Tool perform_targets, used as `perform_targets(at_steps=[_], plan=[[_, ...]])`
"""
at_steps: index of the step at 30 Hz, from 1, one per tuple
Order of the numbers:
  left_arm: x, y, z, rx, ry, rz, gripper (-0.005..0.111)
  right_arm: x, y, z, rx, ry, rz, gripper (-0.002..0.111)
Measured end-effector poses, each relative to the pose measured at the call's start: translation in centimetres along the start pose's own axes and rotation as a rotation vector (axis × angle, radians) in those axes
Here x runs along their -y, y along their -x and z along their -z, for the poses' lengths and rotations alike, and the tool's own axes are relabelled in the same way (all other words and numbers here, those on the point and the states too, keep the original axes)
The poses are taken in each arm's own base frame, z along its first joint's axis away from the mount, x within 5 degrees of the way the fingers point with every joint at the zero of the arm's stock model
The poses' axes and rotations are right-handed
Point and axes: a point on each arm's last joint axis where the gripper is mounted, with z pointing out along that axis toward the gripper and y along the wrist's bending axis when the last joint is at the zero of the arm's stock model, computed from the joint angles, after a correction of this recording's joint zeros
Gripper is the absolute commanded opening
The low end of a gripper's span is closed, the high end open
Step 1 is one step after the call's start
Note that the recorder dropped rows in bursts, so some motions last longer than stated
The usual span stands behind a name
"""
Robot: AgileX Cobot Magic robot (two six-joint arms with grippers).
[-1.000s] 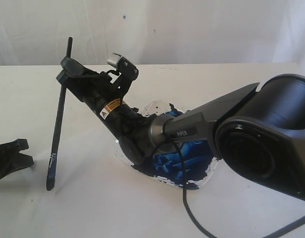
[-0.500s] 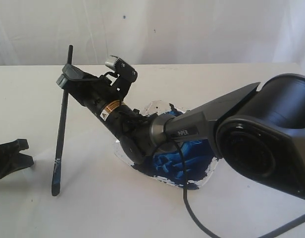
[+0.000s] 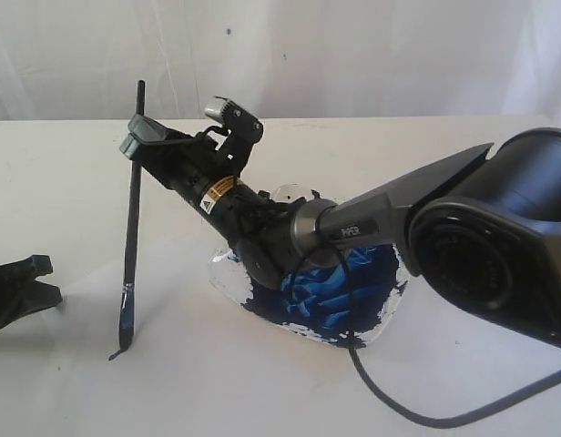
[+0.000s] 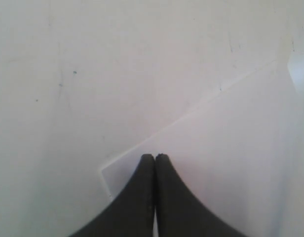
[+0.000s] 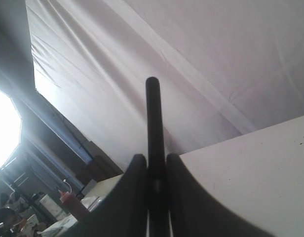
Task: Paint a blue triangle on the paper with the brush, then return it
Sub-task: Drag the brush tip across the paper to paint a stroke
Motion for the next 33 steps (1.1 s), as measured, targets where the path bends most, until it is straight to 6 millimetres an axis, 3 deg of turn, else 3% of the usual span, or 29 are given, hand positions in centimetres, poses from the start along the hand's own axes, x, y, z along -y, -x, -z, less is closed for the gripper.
perform_targets(at_steps=[21, 33], plan=[[0.0, 0.0, 0.0, 0.0, 0.0, 0.0, 0.0, 4.8, 4.9, 0.9, 0.058, -0.062, 0.07, 0.0], [0.0, 0.0, 0.0, 0.0, 0.0, 0.0, 0.0, 4.5, 5.8, 1.0, 0.09, 0.036, 0.05, 0.0]])
